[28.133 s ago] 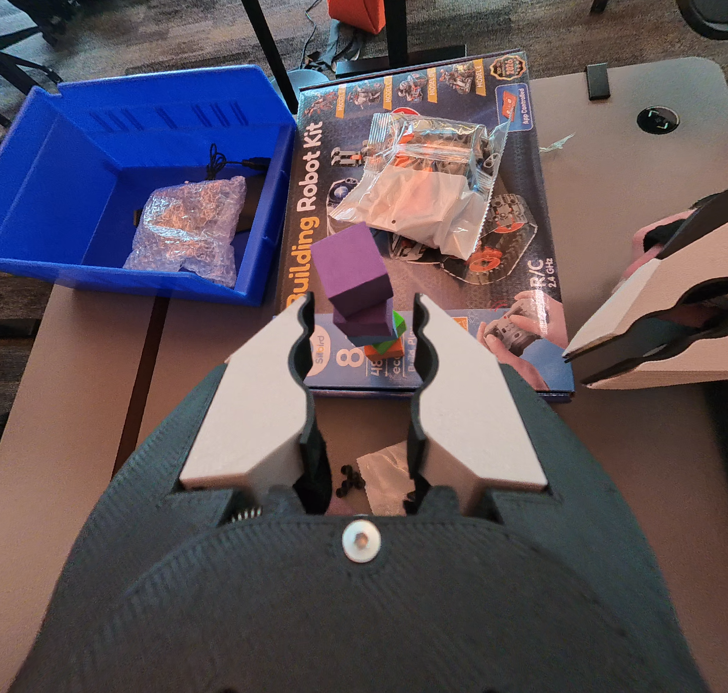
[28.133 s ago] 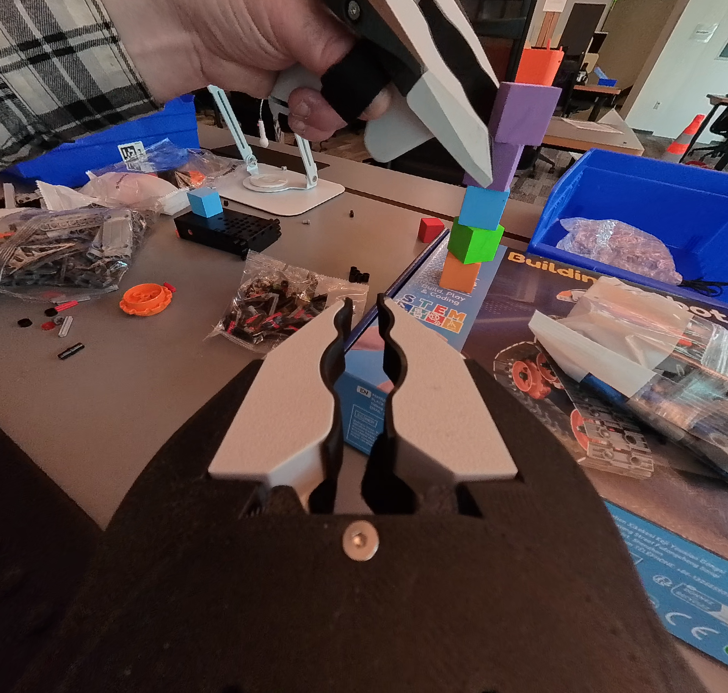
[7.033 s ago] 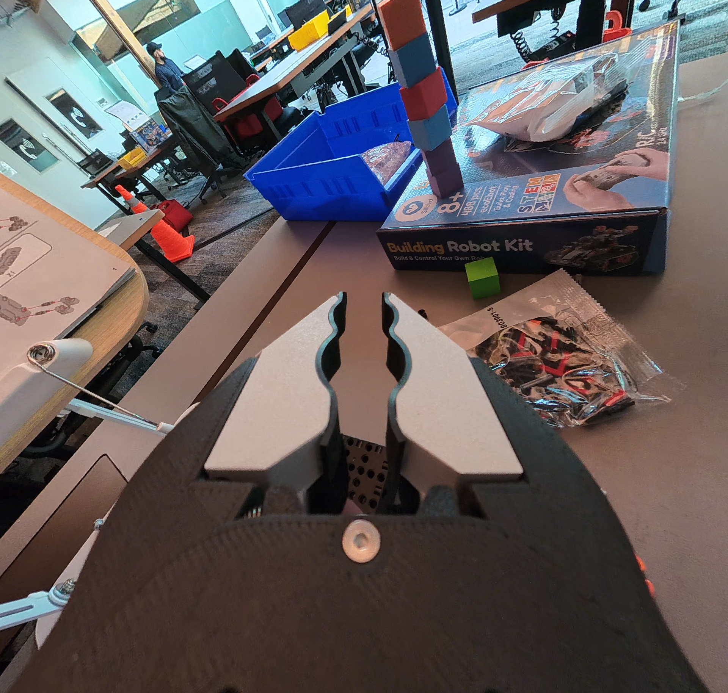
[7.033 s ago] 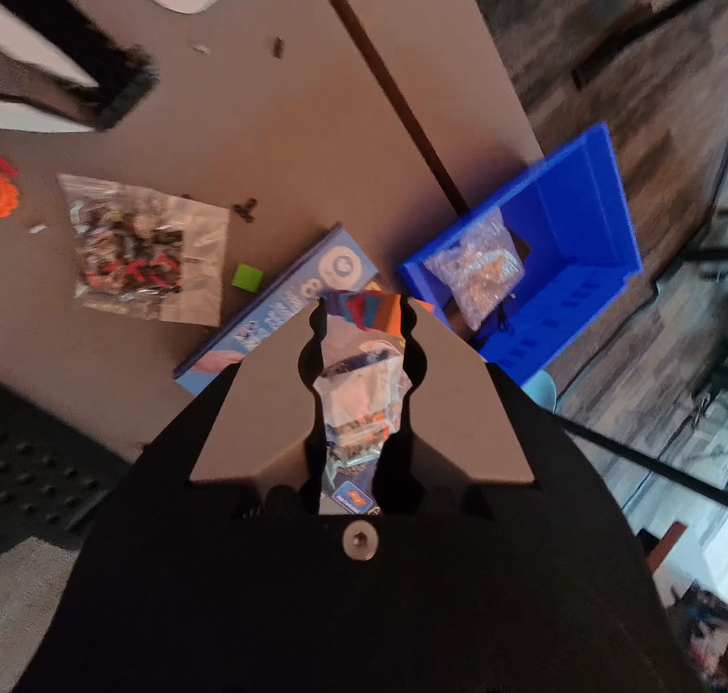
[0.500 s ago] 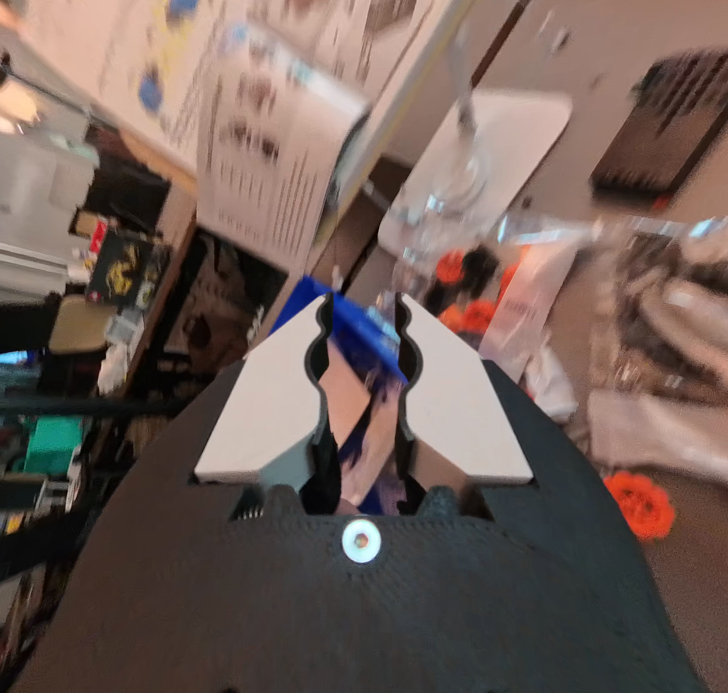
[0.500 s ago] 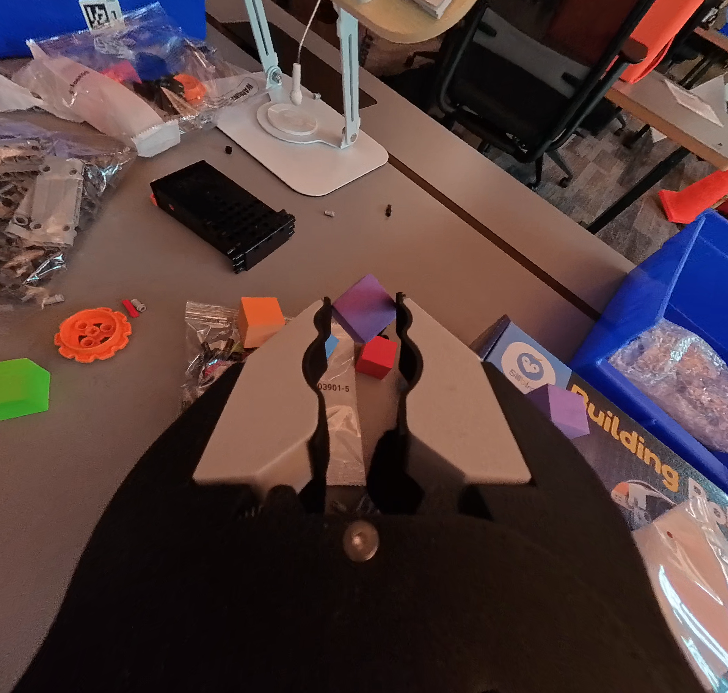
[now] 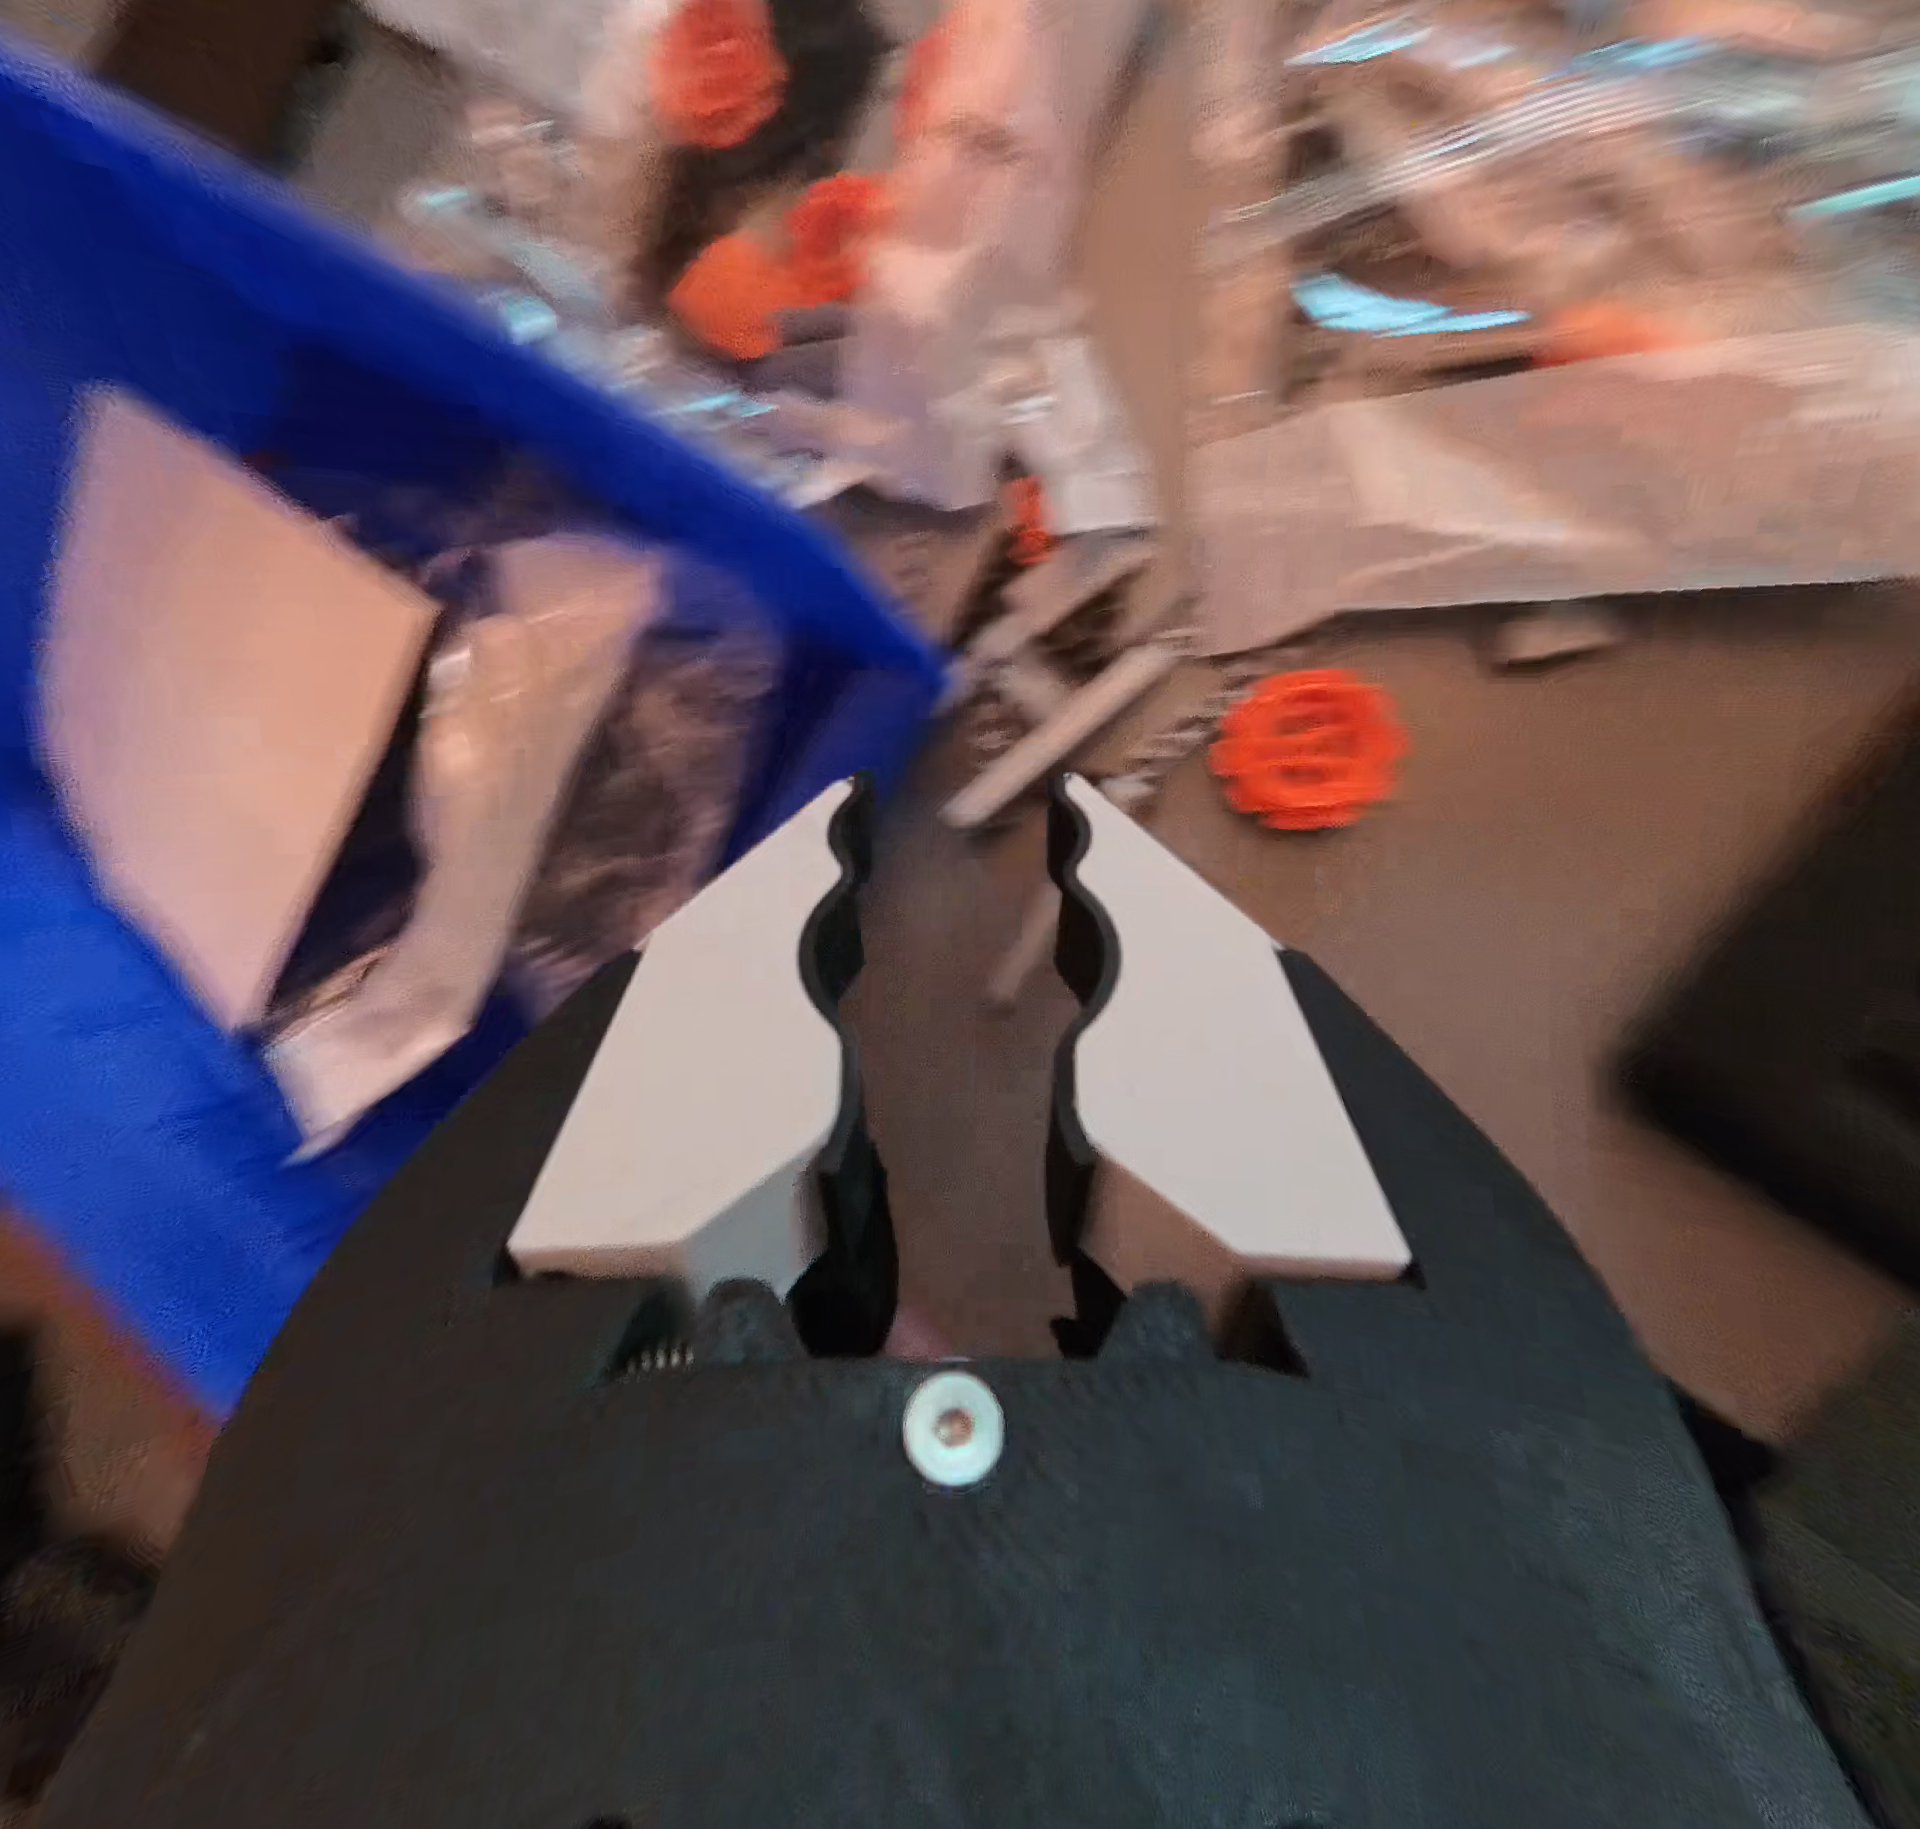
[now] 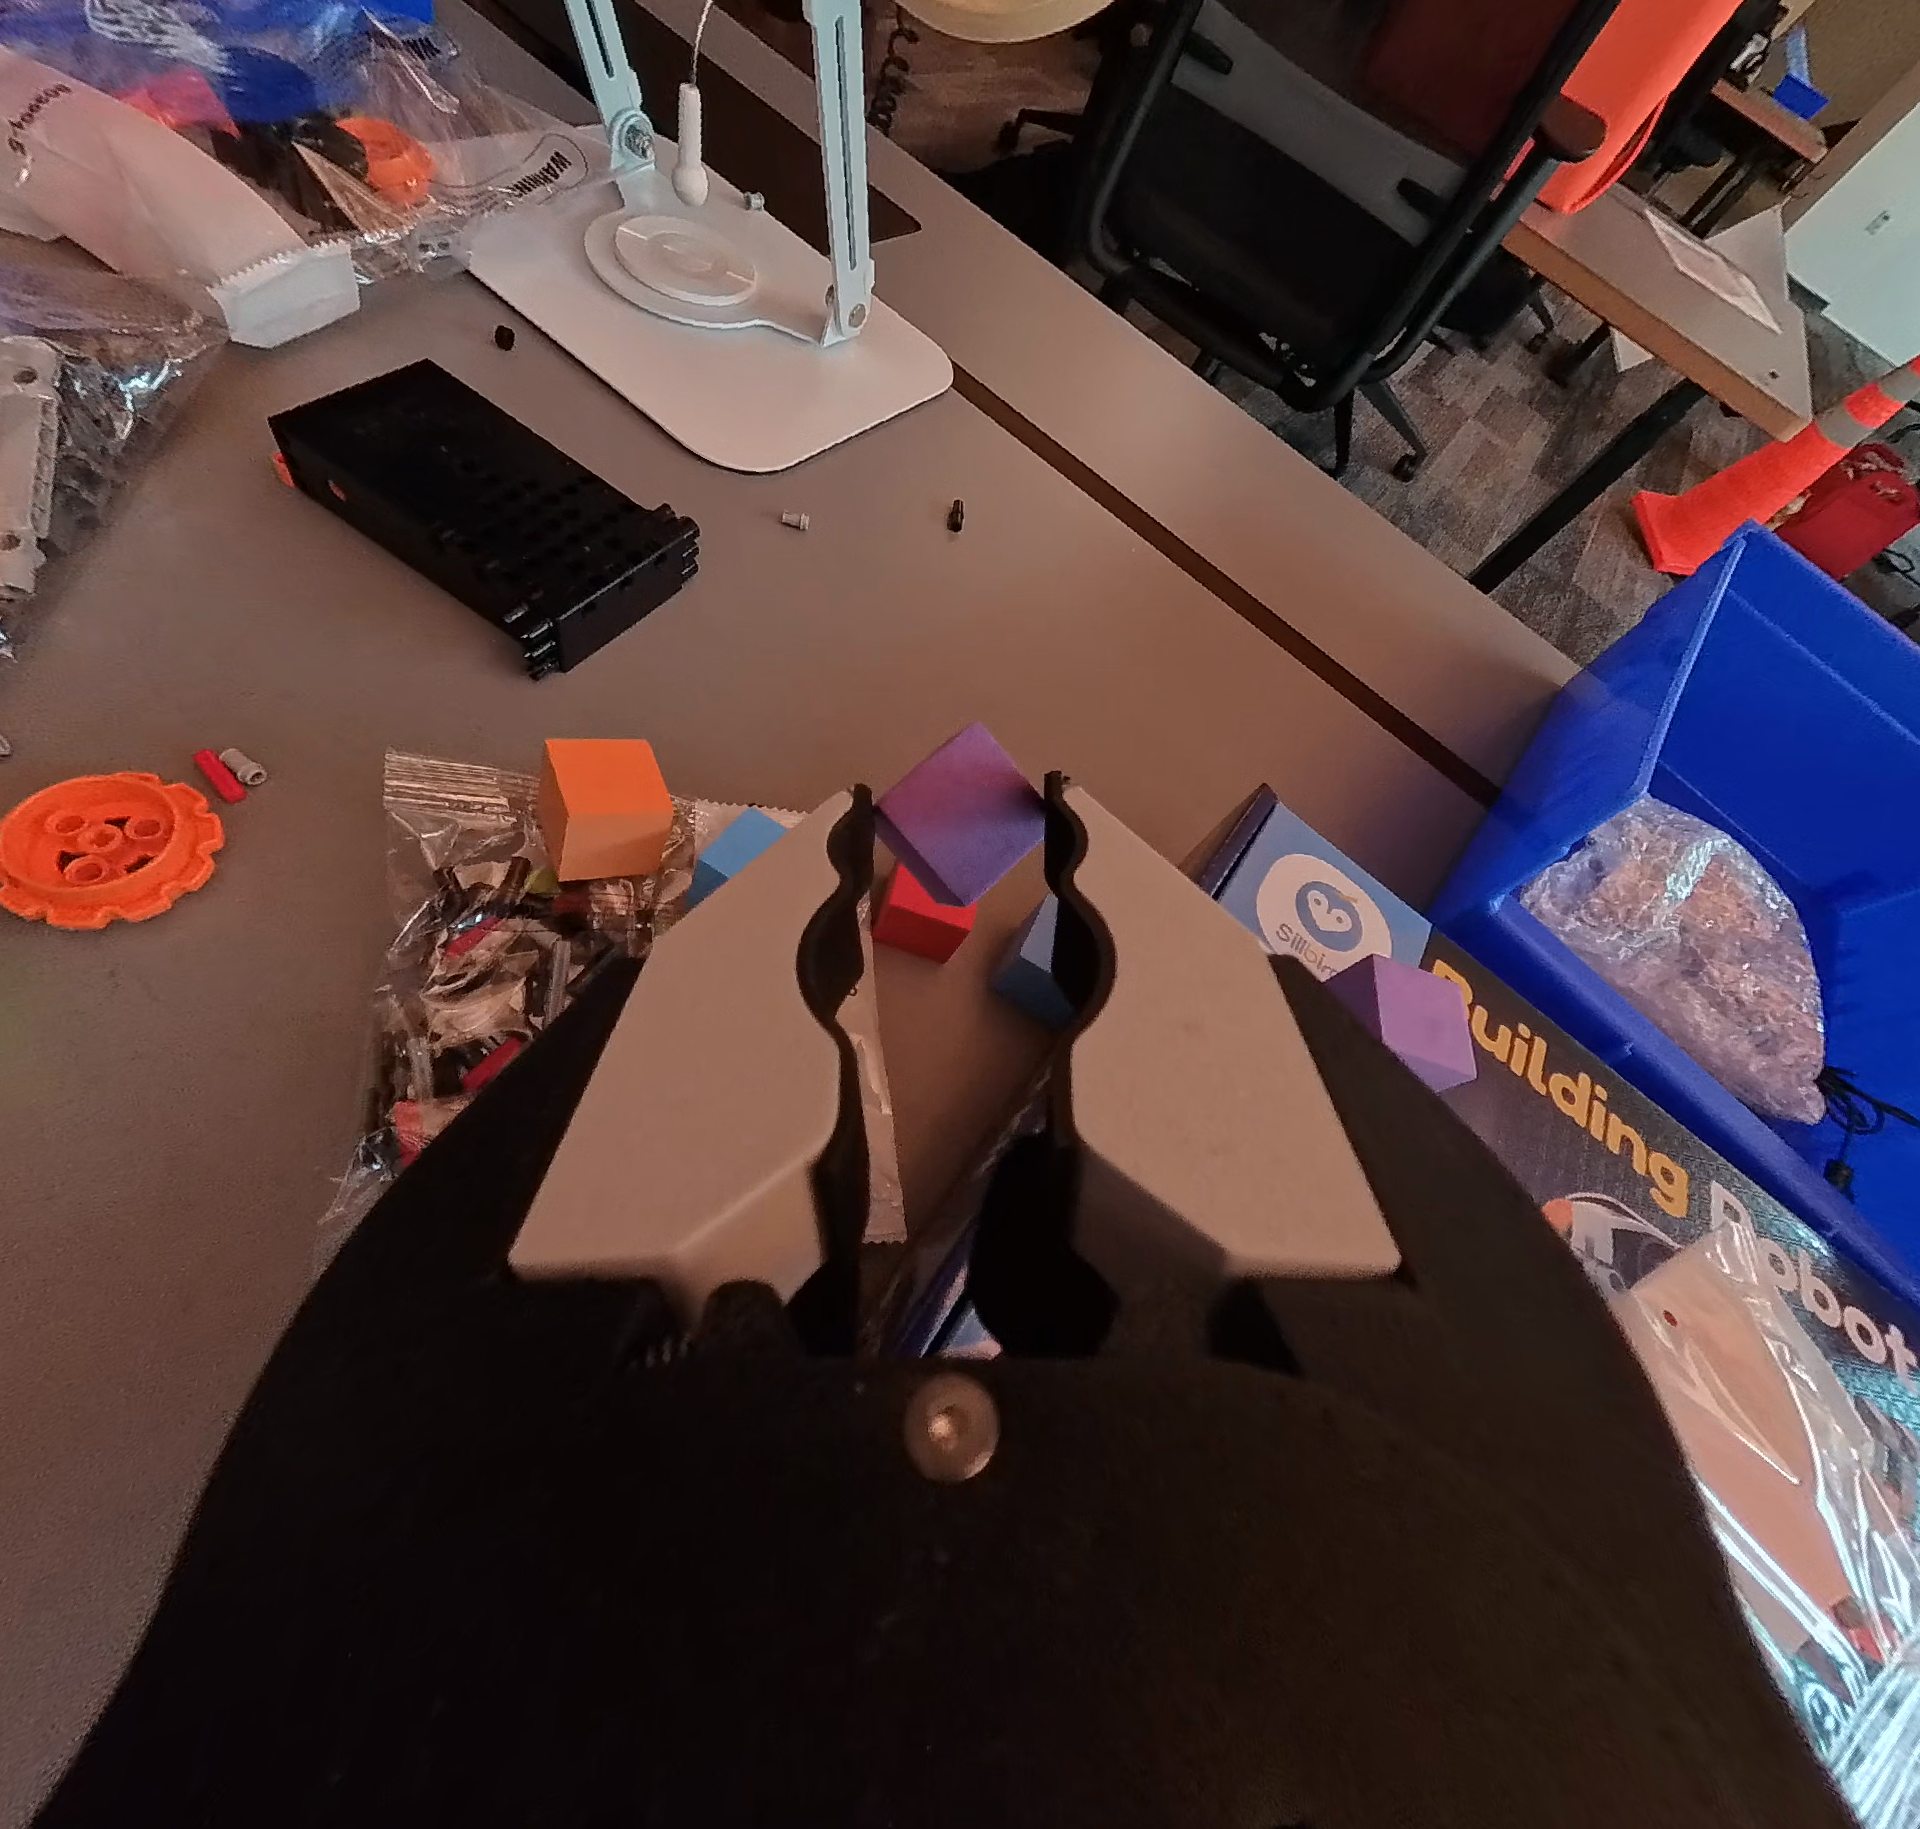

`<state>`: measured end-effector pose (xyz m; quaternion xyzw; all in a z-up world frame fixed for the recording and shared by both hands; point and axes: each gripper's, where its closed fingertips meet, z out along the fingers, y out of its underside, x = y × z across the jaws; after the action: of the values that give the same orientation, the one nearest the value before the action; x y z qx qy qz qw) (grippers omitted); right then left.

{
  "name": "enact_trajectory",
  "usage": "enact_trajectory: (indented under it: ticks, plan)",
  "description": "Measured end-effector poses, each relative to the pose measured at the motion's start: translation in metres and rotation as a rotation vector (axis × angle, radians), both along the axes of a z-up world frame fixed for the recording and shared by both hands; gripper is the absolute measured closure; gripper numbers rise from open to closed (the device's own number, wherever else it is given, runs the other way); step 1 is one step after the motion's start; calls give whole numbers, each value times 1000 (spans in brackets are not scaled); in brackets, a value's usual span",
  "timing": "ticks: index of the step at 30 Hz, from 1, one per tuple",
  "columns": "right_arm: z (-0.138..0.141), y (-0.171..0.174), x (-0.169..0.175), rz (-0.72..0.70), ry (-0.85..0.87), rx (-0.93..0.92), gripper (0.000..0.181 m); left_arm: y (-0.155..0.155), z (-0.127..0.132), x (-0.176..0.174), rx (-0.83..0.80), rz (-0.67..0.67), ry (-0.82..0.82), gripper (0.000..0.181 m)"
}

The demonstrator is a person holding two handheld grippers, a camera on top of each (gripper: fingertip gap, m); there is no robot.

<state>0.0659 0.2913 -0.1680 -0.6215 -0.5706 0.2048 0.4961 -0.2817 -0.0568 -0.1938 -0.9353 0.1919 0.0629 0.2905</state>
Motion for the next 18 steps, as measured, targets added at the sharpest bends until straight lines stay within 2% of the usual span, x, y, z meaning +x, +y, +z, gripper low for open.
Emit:
enact_trajectory:
  ticks: [2,3,5,9,15,18]
  plan:
    - [1,-1,-1,5,5,-4,149,-9,-15,43,-50,-98,-60,148]
    - [1,-2,-1,8,6,-7,150,-16,-30,54,-110,-111,-46,146]
    - [0,-3,-2,13,4,-8,149,-22,-52,60,-166,-105,33,141]
    - [2,-6,-3,26,13,-6,149,-17,-71,75,-136,-88,-9,140]
    - [11,-4,2,22,60,-11,150,-1,-72,71,-42,-35,54,145]
    - [16,-1,6,10,80,-15,149,-3,-61,69,-9,-12,68,145]
